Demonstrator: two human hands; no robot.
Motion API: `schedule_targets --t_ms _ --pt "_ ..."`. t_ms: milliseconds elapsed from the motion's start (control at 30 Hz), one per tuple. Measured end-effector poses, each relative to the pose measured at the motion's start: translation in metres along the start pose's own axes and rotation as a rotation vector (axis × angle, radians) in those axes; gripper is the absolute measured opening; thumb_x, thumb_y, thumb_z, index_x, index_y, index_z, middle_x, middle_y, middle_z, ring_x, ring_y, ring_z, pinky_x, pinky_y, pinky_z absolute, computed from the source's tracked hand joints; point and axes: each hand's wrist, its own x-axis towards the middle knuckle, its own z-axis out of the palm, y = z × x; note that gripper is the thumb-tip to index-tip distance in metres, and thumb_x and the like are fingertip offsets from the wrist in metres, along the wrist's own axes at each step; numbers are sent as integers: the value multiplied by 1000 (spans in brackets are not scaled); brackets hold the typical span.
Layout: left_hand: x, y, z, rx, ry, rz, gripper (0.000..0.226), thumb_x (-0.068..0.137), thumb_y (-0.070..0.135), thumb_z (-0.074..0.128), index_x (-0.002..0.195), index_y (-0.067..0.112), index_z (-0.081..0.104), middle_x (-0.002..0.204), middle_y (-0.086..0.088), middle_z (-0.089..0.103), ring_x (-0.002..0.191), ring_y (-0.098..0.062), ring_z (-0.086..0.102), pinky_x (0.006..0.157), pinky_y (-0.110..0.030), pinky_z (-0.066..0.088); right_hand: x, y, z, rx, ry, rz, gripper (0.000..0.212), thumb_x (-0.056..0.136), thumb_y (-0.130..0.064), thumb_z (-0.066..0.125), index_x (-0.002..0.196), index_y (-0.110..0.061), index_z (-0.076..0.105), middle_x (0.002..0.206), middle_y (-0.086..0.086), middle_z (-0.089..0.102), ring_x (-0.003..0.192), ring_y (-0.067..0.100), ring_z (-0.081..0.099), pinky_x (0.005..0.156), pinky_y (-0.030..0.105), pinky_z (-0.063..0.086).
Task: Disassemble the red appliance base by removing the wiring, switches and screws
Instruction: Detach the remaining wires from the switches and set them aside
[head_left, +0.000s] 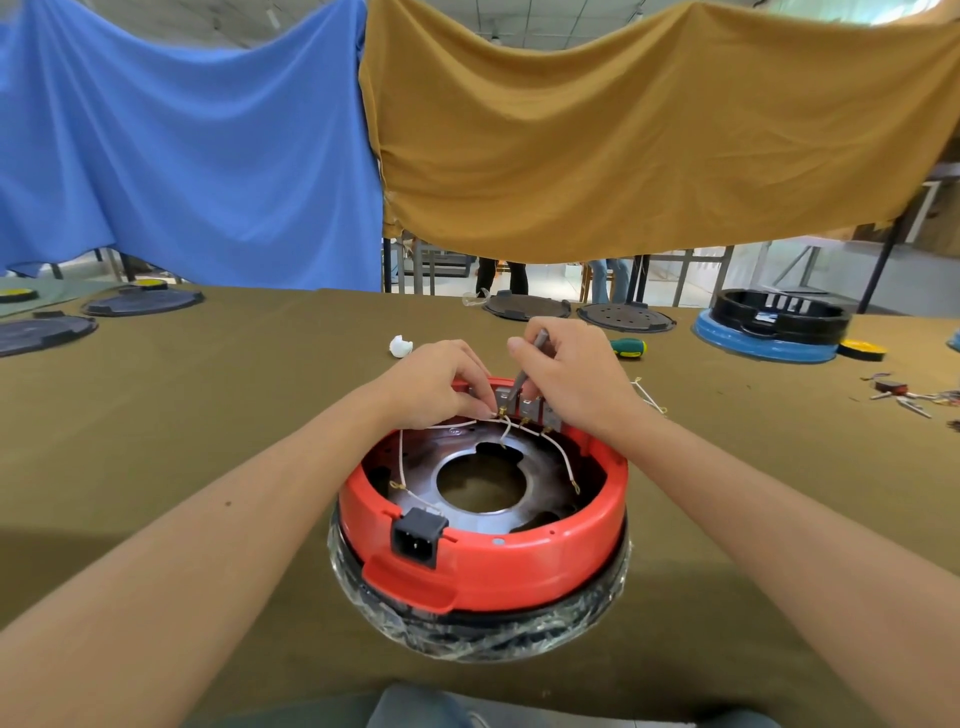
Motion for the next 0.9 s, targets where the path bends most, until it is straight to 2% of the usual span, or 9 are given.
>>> schedule_targets --t_ms 167,267,333,467,567,633,733,833,900 --pt "1 -1 0 10 -3 6 9 81 21 78 83 29 78 100 19 55 93 21 45 80 -6 31 7 7 -1 169 -3 170 30 96 -18 52 77 4 57 57 7 69 61 23 69 67 36 55" --pt "1 -1 0 12 -7 19 10 82 20 78 82 30 78 99 22 55 94 25 43 78 0 30 8 8 1 197 2 210 28 94 -17 53 71 -3 55 51 3 66 59 22 68 63 34 52" --pt "0 -1 0 9 -8 20 11 82 20 78 81 31 77 100 21 55 94 23 44 79 -1 31 8 9 1 205 -1 217 27 94 -17 53 70 -5 55 52 3 66 60 23 68 63 35 52" --pt "0 0 0 3 -8 5 11 81 21 78 80 33 76 102 17 55 95 17 47 88 -16 34 3 5 1 101 30 113 30 95 -21 53 73 -1 55 52 2 66 56 16 66 64 35 52" --pt "0 0 0 -8 -4 8 16 81 21 79 77 35 74 100 21 54 93 22 45 84 -12 33 0 0 2 9 52 2 32 97 -24 53 73 -3 55 57 6 66 62 24 65 67 42 54" --pt "0 -1 0 -9 -1 8 16 81 21 79 77 35 74 100 21 54 93 21 45 84 -10 33 0 0 2 1 25 0 31 98 -24 52 74 -3 55 57 6 66 60 23 65 67 41 54" --pt "0 -1 0 -3 -3 7 12 81 20 78 80 31 76 100 20 54 94 18 46 85 -12 34 2 3 2 67 1 71 31 98 -22 52 77 0 55 55 5 67 53 14 63 63 33 52" --pt "1 -2 0 7 -5 15 8 81 19 78 83 27 78 99 20 55 93 21 45 79 -1 31 6 7 0 163 -9 170 30 96 -19 52 76 3 55 56 7 67 57 20 66 62 32 51" --pt "2 -3 1 11 -5 21 7 81 19 78 85 25 79 98 21 55 93 24 43 78 2 30 7 7 0 205 -39 211 29 96 -19 53 73 -2 54 53 6 65 52 17 61 58 32 48"
